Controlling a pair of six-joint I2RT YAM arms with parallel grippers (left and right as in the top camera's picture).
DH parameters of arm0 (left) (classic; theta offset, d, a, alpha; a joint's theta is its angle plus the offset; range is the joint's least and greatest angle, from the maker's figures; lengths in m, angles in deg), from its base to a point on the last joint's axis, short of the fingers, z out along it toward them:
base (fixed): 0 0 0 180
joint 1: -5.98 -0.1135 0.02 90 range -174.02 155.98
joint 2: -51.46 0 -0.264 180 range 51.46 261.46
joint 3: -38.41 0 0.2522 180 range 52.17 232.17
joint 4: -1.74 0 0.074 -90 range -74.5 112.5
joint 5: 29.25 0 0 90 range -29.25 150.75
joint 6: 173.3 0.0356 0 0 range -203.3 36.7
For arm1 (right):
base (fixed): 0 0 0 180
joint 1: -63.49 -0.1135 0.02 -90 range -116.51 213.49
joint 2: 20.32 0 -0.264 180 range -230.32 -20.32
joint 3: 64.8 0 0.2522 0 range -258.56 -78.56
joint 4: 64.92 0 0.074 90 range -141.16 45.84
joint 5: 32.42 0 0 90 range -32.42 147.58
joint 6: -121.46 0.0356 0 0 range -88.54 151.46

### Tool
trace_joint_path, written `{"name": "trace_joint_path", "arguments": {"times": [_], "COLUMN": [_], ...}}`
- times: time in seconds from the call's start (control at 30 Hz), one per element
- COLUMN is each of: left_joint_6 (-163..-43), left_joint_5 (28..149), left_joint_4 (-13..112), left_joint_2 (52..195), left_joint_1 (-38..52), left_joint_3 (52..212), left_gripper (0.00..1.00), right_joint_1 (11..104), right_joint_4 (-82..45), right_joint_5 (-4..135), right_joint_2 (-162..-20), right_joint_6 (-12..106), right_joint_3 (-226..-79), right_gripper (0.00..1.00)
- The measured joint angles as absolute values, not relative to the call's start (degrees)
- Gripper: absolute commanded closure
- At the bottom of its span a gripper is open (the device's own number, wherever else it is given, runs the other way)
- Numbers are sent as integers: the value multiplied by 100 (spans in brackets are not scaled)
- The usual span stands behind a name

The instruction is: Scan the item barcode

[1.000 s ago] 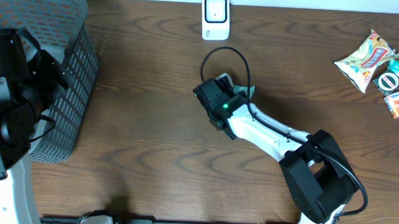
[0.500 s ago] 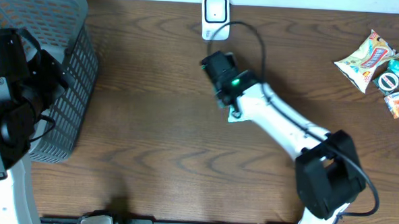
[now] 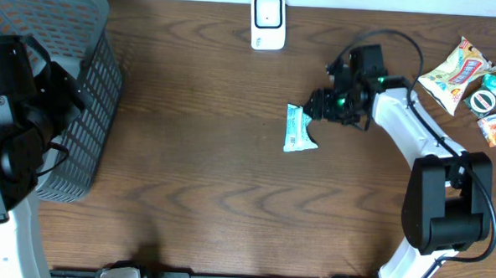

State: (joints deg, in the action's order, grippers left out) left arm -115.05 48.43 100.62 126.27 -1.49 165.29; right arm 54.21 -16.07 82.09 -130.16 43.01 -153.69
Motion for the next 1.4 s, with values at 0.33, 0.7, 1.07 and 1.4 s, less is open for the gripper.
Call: {"name": "trace_joint_path", "arguments": {"times": [0.33, 0.7, 1.07, 1.4], "left_joint_6": [-11505, -11505, -11505, -11505], "left_joint_5": [4843, 4843, 4843, 4843], "left_joint_4": [10060, 10060, 10062, 10060], "left_joint_2": [12627, 12625, 12627, 12627], "left_joint_1": [-149, -149, -149, -149], "left_joint_3": [16529, 16529, 16529, 16529], "left_gripper": [2, 2, 2, 2], "right_joint_1": [5323, 5255, 3701, 2674], "right_joint_4": [-3206, -3274, -2087, -1974], "right_joint_5": [8795, 8572, 4122, 959], "right_joint_2": [-13019, -12986, -11904, -13314], "right_joint_6": [4749, 4884, 4502, 4275], "right_joint_3": [-14189, -14156, -14764, -14771], "right_gripper": [77, 99, 99, 94]}}
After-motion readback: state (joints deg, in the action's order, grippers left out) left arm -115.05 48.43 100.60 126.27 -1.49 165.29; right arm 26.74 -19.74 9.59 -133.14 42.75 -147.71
